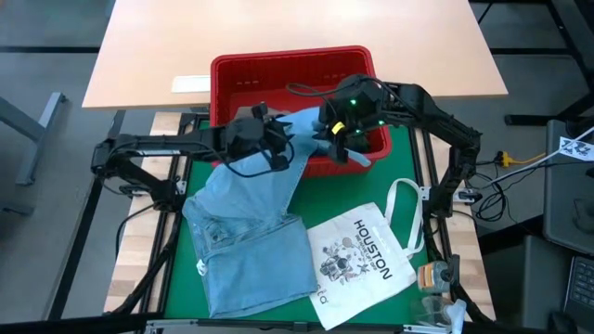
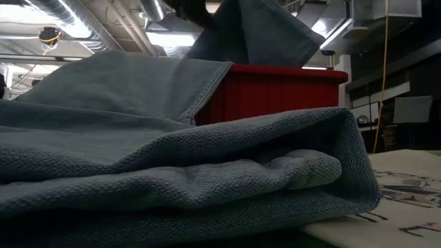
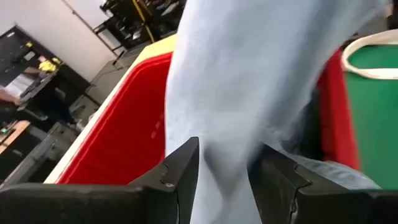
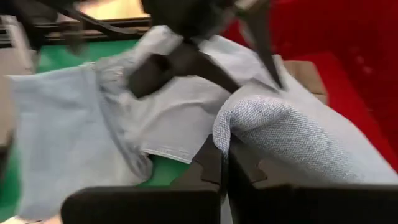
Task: Fold Laundry from Bin
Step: Fold the blue jeans
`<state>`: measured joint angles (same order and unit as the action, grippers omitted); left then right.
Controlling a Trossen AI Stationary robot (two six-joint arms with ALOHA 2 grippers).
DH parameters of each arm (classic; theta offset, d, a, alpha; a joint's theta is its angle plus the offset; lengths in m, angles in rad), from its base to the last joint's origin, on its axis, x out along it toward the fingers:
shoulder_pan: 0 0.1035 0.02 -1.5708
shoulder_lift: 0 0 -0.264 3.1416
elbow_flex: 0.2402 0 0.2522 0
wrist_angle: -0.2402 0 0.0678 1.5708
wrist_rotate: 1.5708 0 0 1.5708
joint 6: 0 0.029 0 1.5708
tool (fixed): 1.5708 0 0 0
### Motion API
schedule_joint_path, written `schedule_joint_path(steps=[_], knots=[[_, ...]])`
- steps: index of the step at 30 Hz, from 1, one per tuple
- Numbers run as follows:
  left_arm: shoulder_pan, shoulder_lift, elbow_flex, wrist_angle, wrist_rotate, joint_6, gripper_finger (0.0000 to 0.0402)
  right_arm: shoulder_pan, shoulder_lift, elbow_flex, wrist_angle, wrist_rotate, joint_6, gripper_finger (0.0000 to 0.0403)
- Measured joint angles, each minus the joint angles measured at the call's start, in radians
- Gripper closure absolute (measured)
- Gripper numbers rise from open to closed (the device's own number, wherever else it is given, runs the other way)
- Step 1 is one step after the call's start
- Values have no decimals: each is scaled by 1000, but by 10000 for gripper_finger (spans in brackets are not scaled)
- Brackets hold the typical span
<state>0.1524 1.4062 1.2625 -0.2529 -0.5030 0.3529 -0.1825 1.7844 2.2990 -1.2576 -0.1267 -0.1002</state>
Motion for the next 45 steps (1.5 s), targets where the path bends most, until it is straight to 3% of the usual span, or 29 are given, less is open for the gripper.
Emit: schedule_joint_path(steps=[4,8,10,15,19,26,29,33,38,41,45], knots=[[3,16,0,18,2,-30,298,0,0,0,-3,-67,42,397],[-23,3,0,20,0,-53,374,0,-17,0,-67,-64,44,399],[-43,-16,0,21,1,-60,391,0,-31,0,-109,-57,44,400],[-114,-70,1,34,9,-86,396,0,-84,0,-136,-50,70,397],[-160,-102,46,37,127,-96,397,0,-142,0,-106,-52,99,398],[-227,-90,181,40,247,-124,397,25,-210,0,-19,-251,158,400],[-250,-89,197,24,294,-175,397,80,-222,0,-34,-267,191,400],[-281,-81,197,-21,323,-261,398,186,-226,-1,-84,-215,225,401],[-319,-22,198,-71,372,-375,398,318,-218,-11,-190,-20,259,401],[-340,33,198,-105,376,-413,398,371,-218,-82,-226,88,297,401],[-354,108,198,-177,383,-476,398,406,-218,-238,-227,106,319,401]])
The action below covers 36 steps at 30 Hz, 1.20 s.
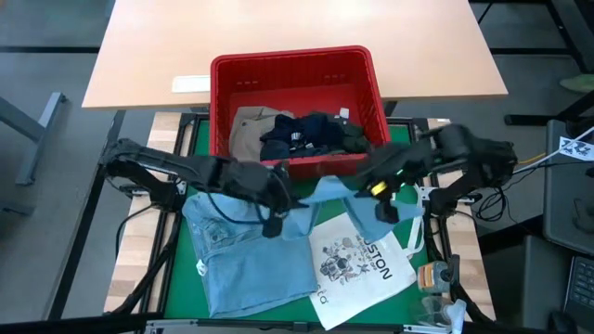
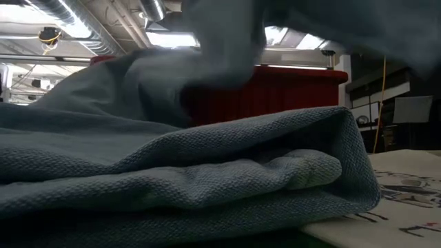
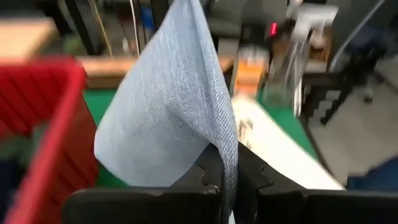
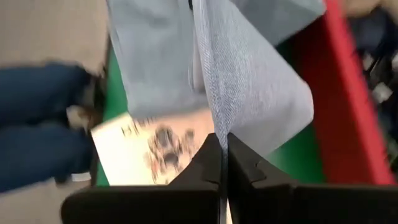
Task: Fold Laundry from Bin
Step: Fold the blue jeans
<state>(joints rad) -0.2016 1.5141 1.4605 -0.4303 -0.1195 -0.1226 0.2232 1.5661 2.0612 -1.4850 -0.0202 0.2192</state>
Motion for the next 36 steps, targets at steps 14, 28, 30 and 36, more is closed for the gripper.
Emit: schedule_joint_path(steps=[14,28,30,36], knots=[[99,186,-1,-180,-160,-23,398,-154,0,-504,161,91,11,389],[286,223,-1,-203,-218,151,398,-412,2,-534,288,155,-49,387],[307,223,-1,-211,-207,168,398,-430,2,-534,296,153,-72,387],[386,222,-1,-195,-224,247,398,-482,3,-534,373,186,-122,386]])
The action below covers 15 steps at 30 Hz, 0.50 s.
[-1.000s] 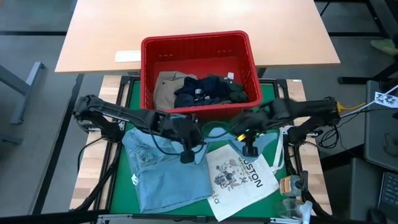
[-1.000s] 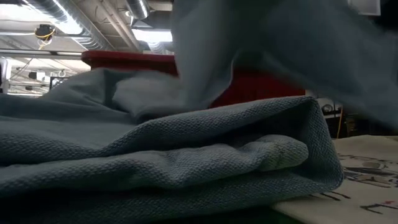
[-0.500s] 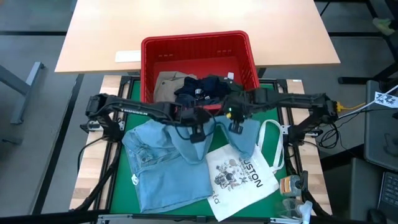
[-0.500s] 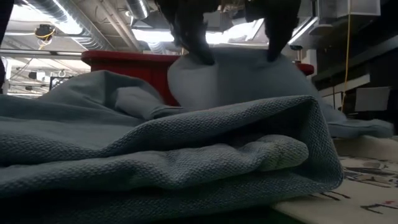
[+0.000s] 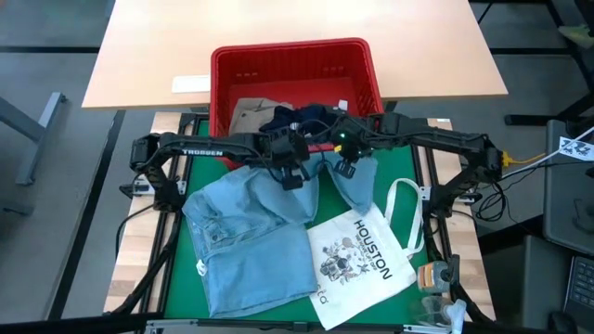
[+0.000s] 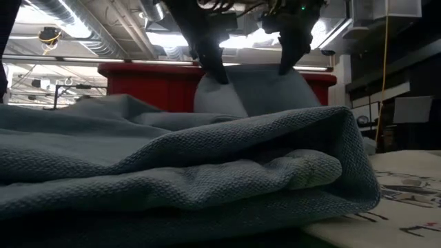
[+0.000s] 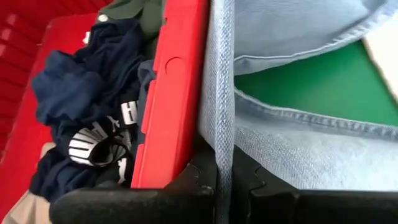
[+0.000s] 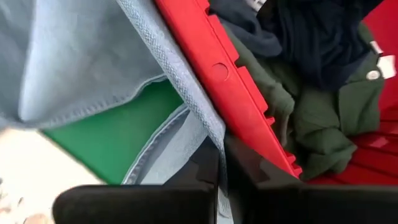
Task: Fold Laundry from Bin
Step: Fold the blue jeans
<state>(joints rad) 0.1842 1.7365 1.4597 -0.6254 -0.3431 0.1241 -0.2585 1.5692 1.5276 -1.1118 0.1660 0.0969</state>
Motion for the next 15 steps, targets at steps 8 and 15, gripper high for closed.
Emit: schedule_joint_path(steps=[8,15], knots=[[109,0,0,35,35,72,398,-83,0,0,73,66,-30,386],[148,0,0,74,121,69,398,-101,-8,0,44,-17,-65,386]])
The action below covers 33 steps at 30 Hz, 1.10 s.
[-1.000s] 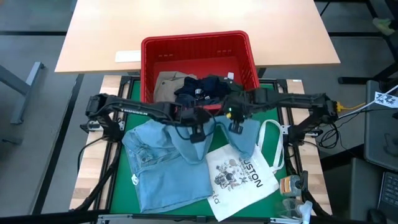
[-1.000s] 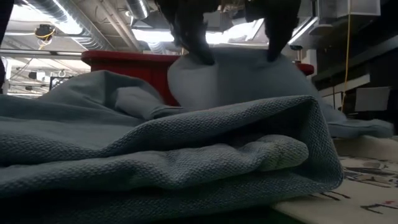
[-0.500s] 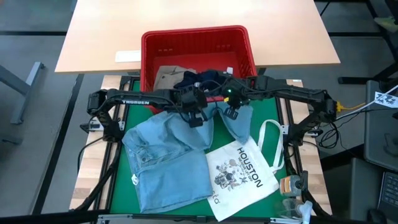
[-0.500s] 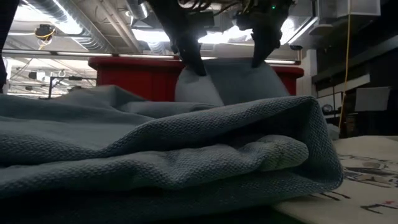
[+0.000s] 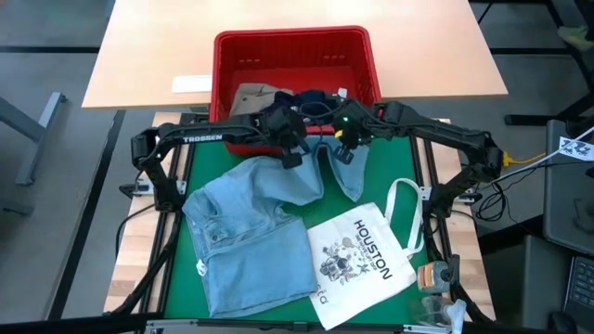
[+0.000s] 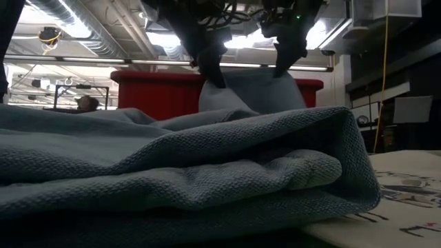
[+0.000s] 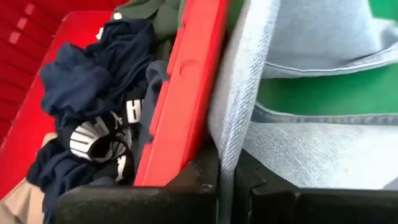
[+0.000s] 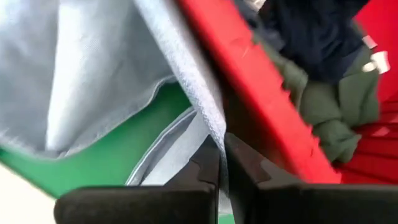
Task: Fold Laundry from Bin
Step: Fold the blue jeans
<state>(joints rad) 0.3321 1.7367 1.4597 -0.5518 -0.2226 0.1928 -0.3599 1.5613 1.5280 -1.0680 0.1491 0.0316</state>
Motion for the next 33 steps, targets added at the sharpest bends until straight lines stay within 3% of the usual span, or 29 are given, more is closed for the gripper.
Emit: schedule_joint_path(steps=[6,10,19,23,30,33], knots=[[-14,1,0,15,147,-3,395,39,-33,2,-165,-63,-14,386],[-32,1,0,46,171,-2,388,70,-38,3,-251,-60,-14,386],[-56,2,0,177,113,2,384,89,-39,3,-344,214,90,386],[-55,2,0,172,124,1,370,81,-39,0,-392,250,97,386],[-56,1,-2,173,124,-1,297,75,-39,-1,-468,309,98,386],[-67,1,-2,174,153,-32,285,74,-39,-1,-499,311,90,386]])
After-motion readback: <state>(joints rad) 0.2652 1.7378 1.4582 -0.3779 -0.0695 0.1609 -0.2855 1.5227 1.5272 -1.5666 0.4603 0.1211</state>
